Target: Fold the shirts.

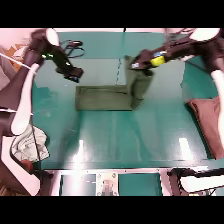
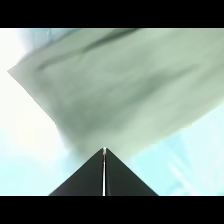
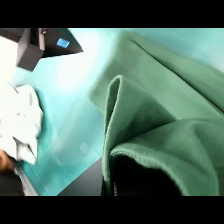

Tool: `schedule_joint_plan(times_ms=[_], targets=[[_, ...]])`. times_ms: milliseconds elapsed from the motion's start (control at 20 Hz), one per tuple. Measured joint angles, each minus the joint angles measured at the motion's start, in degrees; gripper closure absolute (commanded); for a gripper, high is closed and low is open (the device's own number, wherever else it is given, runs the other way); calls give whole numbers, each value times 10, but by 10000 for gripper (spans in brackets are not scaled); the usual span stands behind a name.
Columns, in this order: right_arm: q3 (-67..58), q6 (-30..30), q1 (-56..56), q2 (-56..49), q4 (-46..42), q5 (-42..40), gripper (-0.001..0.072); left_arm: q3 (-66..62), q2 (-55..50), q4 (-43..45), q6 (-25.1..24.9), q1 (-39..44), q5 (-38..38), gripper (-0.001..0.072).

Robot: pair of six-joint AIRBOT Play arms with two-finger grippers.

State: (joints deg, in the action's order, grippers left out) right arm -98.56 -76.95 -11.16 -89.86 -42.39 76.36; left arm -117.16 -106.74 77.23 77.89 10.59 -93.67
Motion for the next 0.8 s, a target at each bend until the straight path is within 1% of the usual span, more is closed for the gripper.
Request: schedule_joint_plan(times_ms=[50, 100, 200, 300, 400, 450, 600, 800], targets=[[0, -5, -35, -17, 0, -36, 695, -1, 6, 9, 0, -17, -13, 688], [1, -9, -73, -38, 0, -73, 619, -2, 11, 15, 1, -31, -22, 688], [1, -14, -154, -94, 1, -166, 228, -3, 15, 25, 2, -54, -35, 688], [1, -18, -224, -147, 2, -254, 223, -4, 19, 25, 2, -66, -40, 688], [0, -19, -257, -177, -7, -304, 223, -4, 20, 30, 2, -75, -43, 688], [-2, -20, -260, -181, -20, -311, 223, -4, 21, 31, 2, -78, -44, 688], [-9, -21, -209, -163, -62, -271, 222, -4, 21, 29, 2, -80, -44, 688], [-5, -30, -60, -123, -89, -165, 220, -4, 21, 31, 2, -82, -36, 688]])
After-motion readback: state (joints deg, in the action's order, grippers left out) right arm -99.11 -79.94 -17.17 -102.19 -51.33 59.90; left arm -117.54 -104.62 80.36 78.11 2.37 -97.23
